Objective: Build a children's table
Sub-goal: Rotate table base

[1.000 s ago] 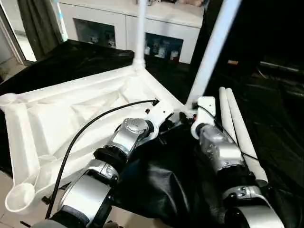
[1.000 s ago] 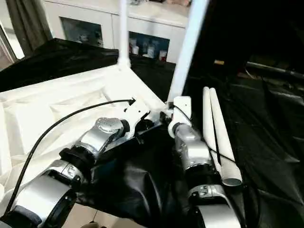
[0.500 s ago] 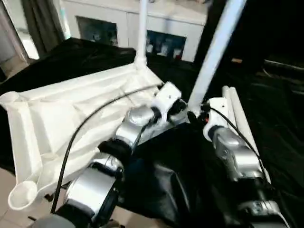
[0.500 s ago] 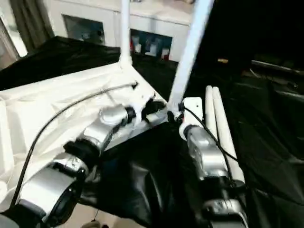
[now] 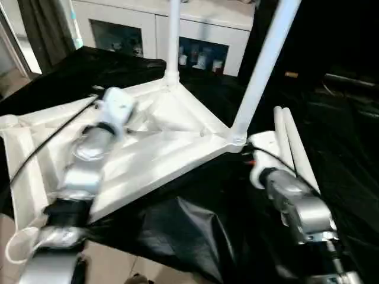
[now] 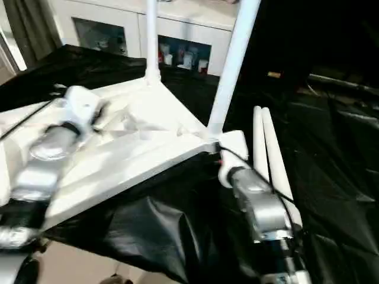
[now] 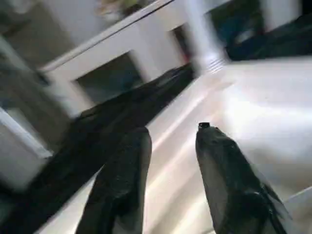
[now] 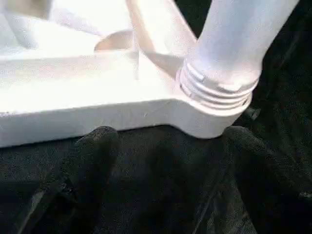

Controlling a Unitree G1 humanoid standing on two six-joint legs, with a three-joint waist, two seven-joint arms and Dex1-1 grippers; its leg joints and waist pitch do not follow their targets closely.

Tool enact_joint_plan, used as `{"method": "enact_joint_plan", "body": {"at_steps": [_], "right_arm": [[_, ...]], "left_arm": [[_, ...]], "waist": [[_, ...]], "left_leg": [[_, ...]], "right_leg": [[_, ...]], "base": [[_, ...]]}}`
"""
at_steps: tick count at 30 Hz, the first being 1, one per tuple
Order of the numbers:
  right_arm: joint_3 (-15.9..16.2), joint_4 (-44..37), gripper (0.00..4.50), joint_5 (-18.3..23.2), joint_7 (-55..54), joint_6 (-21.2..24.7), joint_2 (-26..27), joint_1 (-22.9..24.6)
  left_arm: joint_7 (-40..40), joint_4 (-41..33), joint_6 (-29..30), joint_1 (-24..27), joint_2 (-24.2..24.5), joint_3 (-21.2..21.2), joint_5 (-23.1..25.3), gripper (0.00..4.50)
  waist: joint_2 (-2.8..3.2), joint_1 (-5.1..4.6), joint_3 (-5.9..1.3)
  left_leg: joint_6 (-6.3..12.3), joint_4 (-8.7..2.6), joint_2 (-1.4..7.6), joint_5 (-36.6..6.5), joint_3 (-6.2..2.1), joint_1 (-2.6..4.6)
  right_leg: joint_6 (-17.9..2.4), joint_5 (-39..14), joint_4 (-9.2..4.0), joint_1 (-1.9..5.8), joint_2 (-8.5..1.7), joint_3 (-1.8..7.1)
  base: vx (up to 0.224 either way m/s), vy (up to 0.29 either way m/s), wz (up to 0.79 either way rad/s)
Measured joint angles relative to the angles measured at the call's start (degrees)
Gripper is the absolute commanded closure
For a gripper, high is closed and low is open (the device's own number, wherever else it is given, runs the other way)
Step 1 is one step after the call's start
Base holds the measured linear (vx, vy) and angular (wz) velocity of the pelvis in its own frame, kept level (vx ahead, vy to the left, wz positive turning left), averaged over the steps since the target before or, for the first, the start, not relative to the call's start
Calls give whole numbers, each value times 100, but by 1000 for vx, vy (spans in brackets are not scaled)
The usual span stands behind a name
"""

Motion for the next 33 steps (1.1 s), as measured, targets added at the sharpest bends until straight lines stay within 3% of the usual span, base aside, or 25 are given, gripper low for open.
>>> {"method": "enact_joint_plan", "body": {"at_steps": [6,11,15,23,28,33], "right_arm": [[163,237,73,-23,139,129,12,-128],[229,378,73,-23,175,128,60,-167],[264,615,73,-29,170,124,105,-328],[318,1055,73,-44,163,-105,268,-649],[336,1461,73,-92,185,-274,332,-914],[334,1829,73,-164,218,-442,325,-1049]], "left_arm": [[-678,-1324,1625,896,1035,-102,561,201],[-999,-1503,2131,1190,1410,-67,807,152],[-1422,-1517,2461,1339,1698,-129,722,123],[-2170,-927,2356,1102,1843,-476,509,60],[-2837,-675,2297,897,2156,-714,275,60],[-3686,-1027,2314,991,2158,-817,-190,60]], "waist": [[-80,-49,25],[-104,-41,33],[-104,-50,34],[-81,-46,46],[-79,-54,43],[-78,-39,42]], "left_leg": [[-7,-4,1,3,0,2],[-9,-3,-1,5,-2,2],[-10,-5,-1,6,-2,7],[-16,-10,-2,9,-2,12],[-19,-10,-2,11,-1,18],[-20,-11,-4,11,0,17]], "right_leg": [[2,-1,6,-7,2,0],[4,-1,3,-4,2,4],[3,0,5,-5,2,5],[-1,3,9,-1,2,5],[-3,3,10,4,2,6],[-4,3,11,4,1,8]], "base": [[0,0,0],[0,0,0],[0,0,0],[0,0,0],[0,0,0],[0,0,0]]}}
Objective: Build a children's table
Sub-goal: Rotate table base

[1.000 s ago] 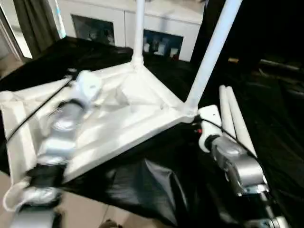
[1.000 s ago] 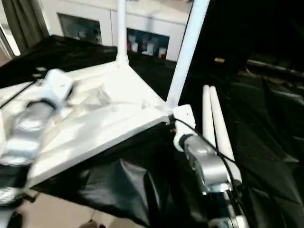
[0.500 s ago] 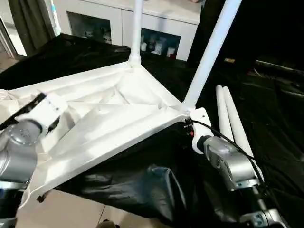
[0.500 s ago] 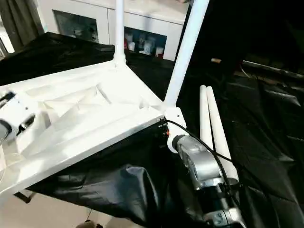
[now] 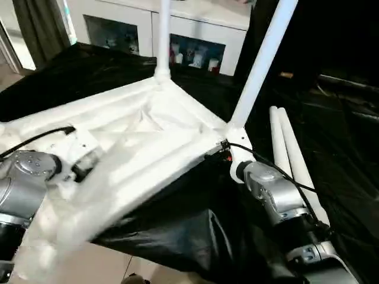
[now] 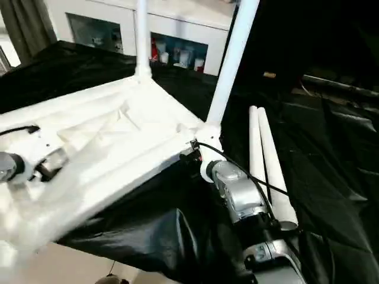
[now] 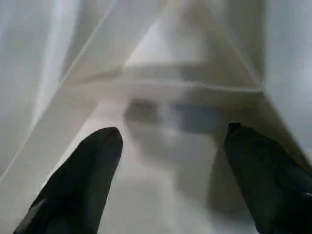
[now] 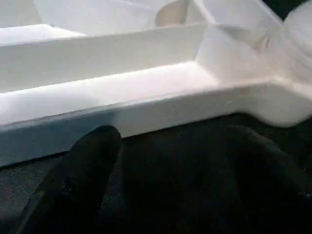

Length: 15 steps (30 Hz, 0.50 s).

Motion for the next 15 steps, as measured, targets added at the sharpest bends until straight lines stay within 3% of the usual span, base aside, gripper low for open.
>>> {"method": "enact_joint_plan", "body": {"at_steps": [8,15], "right_arm": [[-41,378,73,-95,7,-183,-61,-195],[-111,475,73,-114,8,-287,-145,-227]], "left_arm": [[-1170,-545,-235,93,-219,-291,-947,60],[-1483,-208,-593,-378,-586,-697,-1017,60]], "waist": [[0,-10,0],[3,-14,2]], "left_leg": [[-26,1,3,17,-1,6],[-47,4,4,31,-3,10]], "right_leg": [[-4,3,25,-6,1,0],[-6,3,46,-9,0,0]], "base": [[0,0,0],[0,0,0]]}}
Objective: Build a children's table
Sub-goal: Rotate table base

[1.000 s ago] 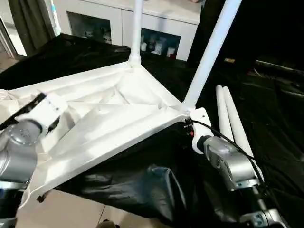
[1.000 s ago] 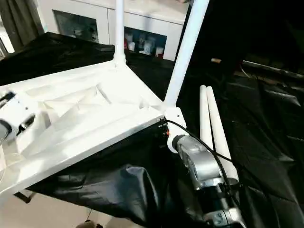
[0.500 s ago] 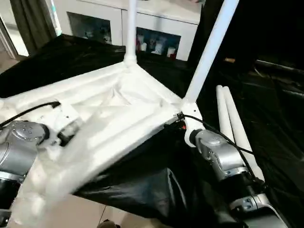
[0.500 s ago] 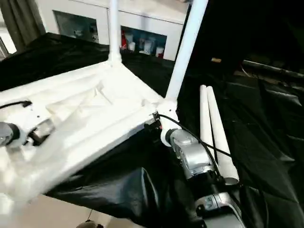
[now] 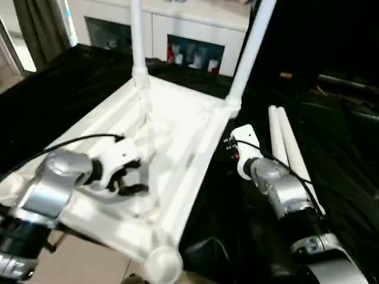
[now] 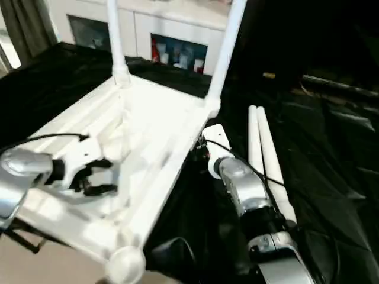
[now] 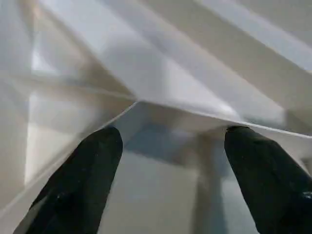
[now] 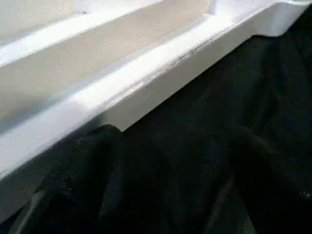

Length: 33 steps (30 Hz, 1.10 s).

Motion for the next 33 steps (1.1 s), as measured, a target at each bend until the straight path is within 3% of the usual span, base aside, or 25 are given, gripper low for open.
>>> {"method": "enact_joint_plan", "body": {"at_steps": [4,8,12,17,20,26,31,33], "right_arm": [[-36,-8,73,-39,3,0,-149,3],[-101,-123,73,-101,20,9,-319,38],[-121,-763,73,-46,471,46,-706,265],[-7,-1725,73,298,1353,268,-1182,460],[-82,-2067,73,398,1566,431,-1479,501],[-570,-2624,73,585,1579,831,-1729,503],[-588,-2728,73,641,1443,1089,-1723,503],[-517,-2827,73,421,1197,1378,-1737,501]], "left_arm": [[-204,409,-164,-363,-307,-224,-72,60],[-256,1496,-668,-858,-843,-507,-28,60],[250,2699,-1361,-1331,-1340,-678,240,60],[912,3572,-1888,-1781,-1844,-685,336,60],[1232,4105,-2225,-2030,-1950,-689,414,60],[2268,5027,-2910,-2438,-2001,-642,678,60],[2511,5336,-3182,-2497,-1889,-632,820,60],[2472,5343,-3249,-2494,-1794,-540,778,60]], "waist": [[4,9,2],[21,19,6],[30,28,9],[40,63,14],[41,90,14],[42,80,13],[41,87,12],[41,97,13]], "left_leg": [[-3,2,-1,2,0,-2],[-3,11,-1,3,0,-4],[-3,13,0,4,-5,-3],[3,16,1,2,-6,-9],[5,17,1,2,-6,-9],[6,18,2,4,-8,-5],[7,18,2,4,-8,-6],[7,18,2,4,-8,-8]], "right_leg": [[-2,1,3,-1,0,0],[-5,4,5,4,-2,1],[-6,6,8,5,-1,0],[-7,7,2,3,-1,-1],[-7,7,3,3,0,-2],[-9,8,8,3,1,-3],[-9,8,7,2,1,-3],[-10,8,7,0,1,-4]], "base": [[0,0,0],[0,0,0],[0,0,0],[0,0,0],[0,0,0],[0,0,0],[0,0,0],[0,0,0]]}}
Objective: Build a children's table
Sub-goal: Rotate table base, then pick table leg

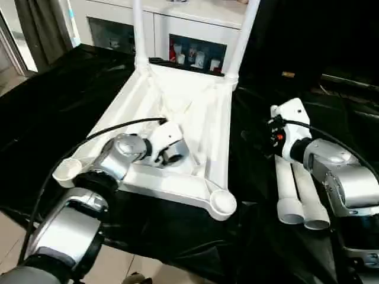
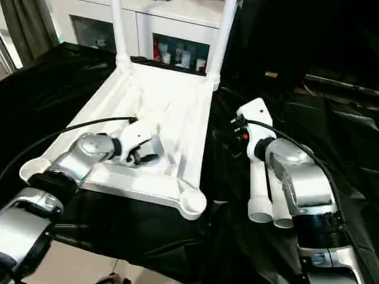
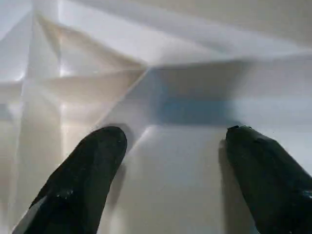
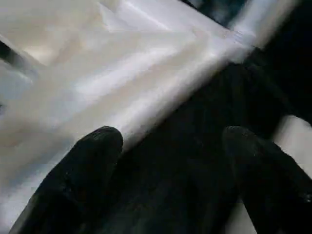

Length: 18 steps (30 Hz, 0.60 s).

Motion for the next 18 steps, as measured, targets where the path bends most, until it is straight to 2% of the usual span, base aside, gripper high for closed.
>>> {"method": "enact_joint_plan", "body": {"at_steps": [2,3,5,6,7,10,11,12,15,18], "right_arm": [[256,-103,73,-377,-271,436,-107,-35],[277,-112,73,-415,-365,715,-96,-58],[150,-115,73,-381,-548,1151,52,-99],[72,-115,55,-368,-662,1292,140,-126],[3,-115,55,-342,-772,1409,210,-164],[-397,-144,35,-319,-1245,1792,470,-288],[-397,-144,35,-319,-1245,1792,470,-288],[-546,-165,11,-356,-1398,2051,542,-320],[-628,-169,3,-403,-1519,2321,586,-328],[-723,-167,3,-392,-1602,2525,604,-339]], "left_arm": [[-197,-272,-64,88,117,195,-217,60],[-398,-616,-77,212,204,354,-438,60],[-733,-1322,-9,459,280,607,-835,60],[-836,-1611,70,556,288,687,-985,56],[-921,-1934,213,662,293,770,-1151,56],[-1150,-3501,987,1205,371,1037,-1871,53],[-1150,-3501,987,1205,371,1037,-1871,53],[-1253,-4274,1433,1404,529,1106,-2196,53],[-1462,-5177,2032,1749,741,1149,-2593,53],[-1609,-5852,2549,2171,910,1083,-2764,53]], "waist": [[-2,9,0],[-3,13,-1],[-3,29,-1],[-3,34,-1],[-3,34,-1],[-5,33,-1],[-5,33,-1],[-2,33,2],[9,16,8],[13,-3,12]], "left_leg": [[0,0,0,0,0,-1],[0,-1,0,-1,0,0],[2,-1,0,-1,1,0],[1,-1,0,-1,2,0],[1,-1,0,-1,3,-1],[-1,-1,2,0,4,1],[-1,-1,2,0,4,1],[-6,-2,2,3,5,4],[-9,-2,2,4,6,6],[-9,-4,2,4,6,8]], "right_leg": [[0,0,0,0,0,0],[-2,-1,0,0,-1,0],[-3,-3,2,-2,-1,0],[-4,-3,3,-2,-1,0],[-4,-3,5,-5,-1,0],[-8,-7,12,-8,-2,0],[-8,-7,12,-8,-2,0],[-6,-9,17,-8,-2,1],[-4,-10,18,-8,-2,2],[29,-29,17,-7,-1,3]], "base": [[0,0,0],[0,0,0],[0,0,0],[0,0,0],[0,0,0],[0,0,0],[0,0,0],[0,0,0],[0,0,0],[0,0,0]]}}
